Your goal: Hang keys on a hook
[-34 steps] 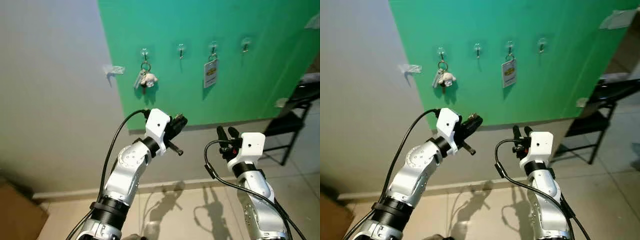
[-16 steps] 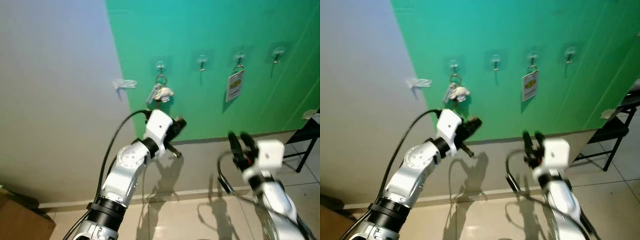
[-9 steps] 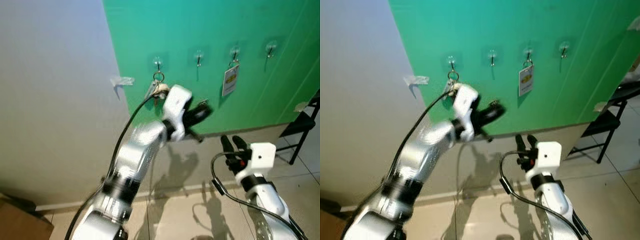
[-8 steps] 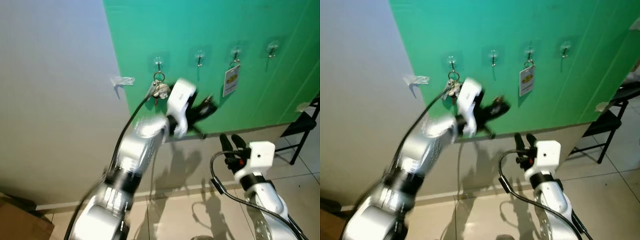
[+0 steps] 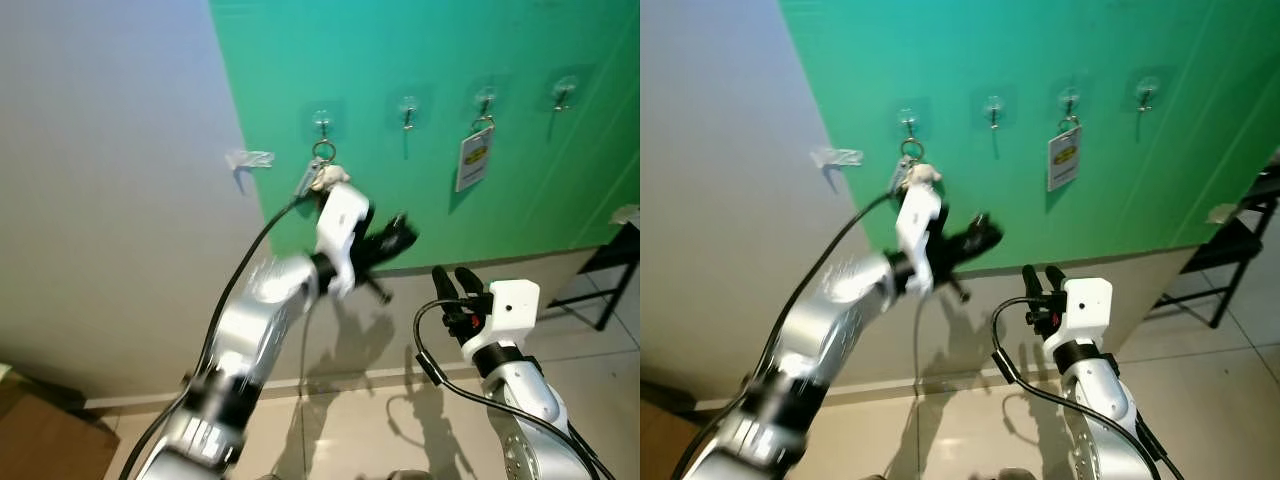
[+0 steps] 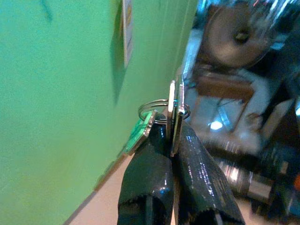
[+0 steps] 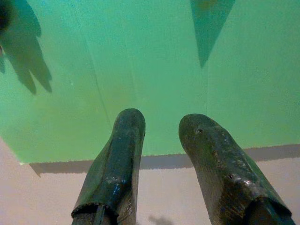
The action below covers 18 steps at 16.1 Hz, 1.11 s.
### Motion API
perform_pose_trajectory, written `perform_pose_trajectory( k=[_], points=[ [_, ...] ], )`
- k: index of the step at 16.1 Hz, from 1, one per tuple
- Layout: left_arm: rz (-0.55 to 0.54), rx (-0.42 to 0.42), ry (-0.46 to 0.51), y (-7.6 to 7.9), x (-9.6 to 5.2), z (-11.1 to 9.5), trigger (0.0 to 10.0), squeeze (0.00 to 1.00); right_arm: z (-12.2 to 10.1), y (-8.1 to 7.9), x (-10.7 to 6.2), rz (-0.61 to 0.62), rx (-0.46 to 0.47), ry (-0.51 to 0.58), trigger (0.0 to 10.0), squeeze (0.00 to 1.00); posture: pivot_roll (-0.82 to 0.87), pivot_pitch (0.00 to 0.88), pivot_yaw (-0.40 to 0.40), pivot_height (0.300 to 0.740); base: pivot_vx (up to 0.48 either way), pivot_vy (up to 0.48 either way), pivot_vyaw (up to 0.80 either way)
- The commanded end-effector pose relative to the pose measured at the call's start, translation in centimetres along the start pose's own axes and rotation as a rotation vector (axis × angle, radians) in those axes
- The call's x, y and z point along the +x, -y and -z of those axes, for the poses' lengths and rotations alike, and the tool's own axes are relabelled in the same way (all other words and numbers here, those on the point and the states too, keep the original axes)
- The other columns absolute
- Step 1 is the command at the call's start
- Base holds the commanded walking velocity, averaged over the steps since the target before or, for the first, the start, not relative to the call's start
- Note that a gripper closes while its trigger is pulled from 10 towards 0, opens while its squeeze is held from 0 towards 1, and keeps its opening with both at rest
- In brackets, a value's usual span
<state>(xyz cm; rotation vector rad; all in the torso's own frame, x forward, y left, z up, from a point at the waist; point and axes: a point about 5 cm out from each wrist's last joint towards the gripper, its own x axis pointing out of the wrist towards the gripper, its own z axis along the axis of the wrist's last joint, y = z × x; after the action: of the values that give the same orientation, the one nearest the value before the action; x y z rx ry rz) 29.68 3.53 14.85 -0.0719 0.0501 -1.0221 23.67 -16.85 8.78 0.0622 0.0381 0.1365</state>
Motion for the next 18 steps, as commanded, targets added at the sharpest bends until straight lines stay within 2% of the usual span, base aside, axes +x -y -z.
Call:
perform_pose_trajectory(
  k=[1,2,3,4,5,6,7,8,9,10,11,12,14,15,18],
  points=[
    [-0.058,0.088,-0.001,-0.4,-1.5,0.6,0.0,0.00,0.0,0.4,0.1,0.020,0.002,0.004,10.0,0.00,-0.21,0.008,0.095,0.740,0.000,0.000,0.00],
    [-0.076,0.125,-0.018,-0.4,-2.4,1.3,0.0,0.00,0.0,0.6,0.1,0.031,-0.001,0.007,10.0,0.00,-0.20,0.004,0.091,0.740,0.000,0.000,0.00],
    [-0.118,0.183,-0.050,-0.6,-3.9,2.4,0.0,0.00,0.1,0.9,0.0,0.048,-0.013,0.008,10.0,0.00,-0.19,0.001,0.084,0.740,0.000,0.000,0.00],
    [-0.243,0.278,-0.073,-1.4,-6.8,3.9,0.0,0.00,0.2,1.3,-0.5,0.079,-0.025,0.008,10.0,0.00,-0.18,0.000,0.073,0.740,0.000,0.000,0.00],
    [-0.385,0.295,-0.071,-2.0,-9.2,5.1,0.0,0.00,0.4,1.7,-0.9,0.109,-0.013,0.005,10.0,0.00,-0.17,0.000,0.065,0.740,0.000,0.000,0.00],
    [-0.529,0.179,-0.086,-2.2,-11.2,7.1,0.0,0.00,0.8,1.9,-1.3,0.116,-0.011,-0.013,10.0,0.00,-0.17,0.000,0.055,0.740,0.000,0.000,0.00],
    [-0.571,0.052,-0.133,-1.3,-11.4,9.6,0.0,0.00,1.1,2.2,-1.3,0.119,0.002,-0.026,10.0,0.00,-0.16,0.000,0.045,0.740,0.000,0.000,0.00],
    [-0.576,0.029,-0.143,-0.9,-10.9,10.4,0.0,0.00,1.3,2.3,-1.1,0.117,-0.008,-0.034,10.0,0.00,-0.16,0.000,0.026,0.740,0.000,0.000,0.00],
    [-0.603,-0.002,-0.138,-0.6,-9.6,11.3,0.0,0.00,1.6,2.8,-0.7,0.111,-0.021,-0.050,10.0,0.00,-0.15,0.000,0.000,0.740,0.000,0.000,0.00],
    [-0.612,-0.023,-0.130,-1.2,-7.8,11.7,0.0,0.00,1.6,3.3,0.1,0.097,-0.033,-0.064,10.0,0.00,-0.14,0.000,-0.027,0.740,0.000,0.000,0.00],
    [-0.591,0.003,-0.126,-1.9,-7.2,11.6,0.0,0.00,1.0,3.7,0.8,0.087,-0.041,-0.053,10.0,0.00,-0.15,0.000,-0.027,0.740,0.000,0.000,0.00],
    [-0.589,0.009,-0.123,-2.0,-7.3,11.5,0.0,0.00,0.9,3.7,0.9,0.087,-0.042,-0.050,10.0,0.00,-0.15,0.000,-0.027,0.740,0.000,0.000,0.00],
    [-0.579,0.073,-0.112,-2.2,-7.1,10.6,0.0,0.00,1.1,3.7,1.1,0.093,-0.036,-0.047,10.0,0.00,-0.15,0.000,-0.022,0.740,0.000,0.000,0.00],
    [-0.574,0.055,-0.080,-2.2,-6.7,10.2,0.0,0.00,1.4,3.3,1.1,0.085,-0.032,-0.051,10.0,0.00,-0.15,0.000,-0.014,0.740,0.289,-0.379,0.00],
    [-0.535,0.076,-0.037,-2.2,-5.6,9.4,0.0,0.00,1.7,2.8,1.1,0.081,-0.020,-0.053,10.0,0.00,-0.16,0.000,0.002,0.740,0.000,-0.431,0.00]
  ],
)
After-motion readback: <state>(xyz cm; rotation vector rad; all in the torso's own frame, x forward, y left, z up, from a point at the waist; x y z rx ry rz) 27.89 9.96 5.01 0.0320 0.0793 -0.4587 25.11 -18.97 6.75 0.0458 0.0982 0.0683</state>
